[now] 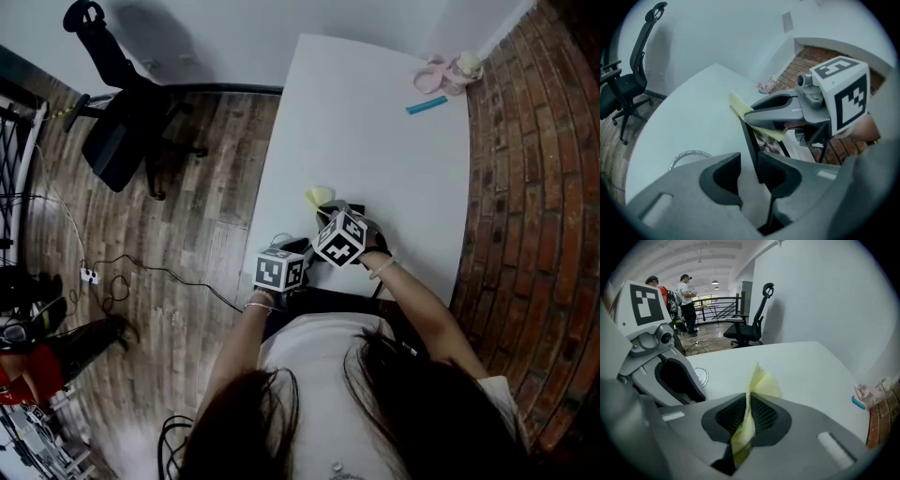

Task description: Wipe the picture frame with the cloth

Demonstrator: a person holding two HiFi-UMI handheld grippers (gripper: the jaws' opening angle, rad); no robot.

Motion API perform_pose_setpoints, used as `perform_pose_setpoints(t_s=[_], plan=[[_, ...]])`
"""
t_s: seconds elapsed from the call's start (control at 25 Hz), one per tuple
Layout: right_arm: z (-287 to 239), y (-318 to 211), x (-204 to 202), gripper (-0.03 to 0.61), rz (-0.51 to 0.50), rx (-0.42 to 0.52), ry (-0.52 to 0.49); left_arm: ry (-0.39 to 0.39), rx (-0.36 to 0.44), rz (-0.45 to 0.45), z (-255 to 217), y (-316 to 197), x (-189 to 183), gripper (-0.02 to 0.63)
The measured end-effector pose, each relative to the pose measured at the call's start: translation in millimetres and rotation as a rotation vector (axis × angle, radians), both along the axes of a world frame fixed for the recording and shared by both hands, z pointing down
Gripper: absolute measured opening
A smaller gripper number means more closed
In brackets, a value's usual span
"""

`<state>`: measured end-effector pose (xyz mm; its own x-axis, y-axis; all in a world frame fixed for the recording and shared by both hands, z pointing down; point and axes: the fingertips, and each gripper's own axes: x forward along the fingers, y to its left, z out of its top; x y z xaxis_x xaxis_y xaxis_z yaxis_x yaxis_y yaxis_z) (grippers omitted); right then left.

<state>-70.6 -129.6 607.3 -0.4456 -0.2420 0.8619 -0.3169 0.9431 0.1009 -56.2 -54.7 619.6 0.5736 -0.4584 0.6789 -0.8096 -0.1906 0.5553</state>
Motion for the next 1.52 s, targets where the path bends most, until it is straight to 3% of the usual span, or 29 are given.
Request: perform_pose_setpoints(t_s=[0.52,0.96,1.52], plan=[[-2,-28,-2,0.034,0.039,0.014,-0.019,-0.024,0.006,0.002,-1,-1,-2,0.117],[-15,-55,5,0.034,0.157,0.037,-0.101,-0.027,0.011,0.002,0,0,-2,0.117],[-54,-53,30,0.034,0.282,0.055,-0.225,0.046,-0.009,-0.073,-4,-3,-11,0.118]])
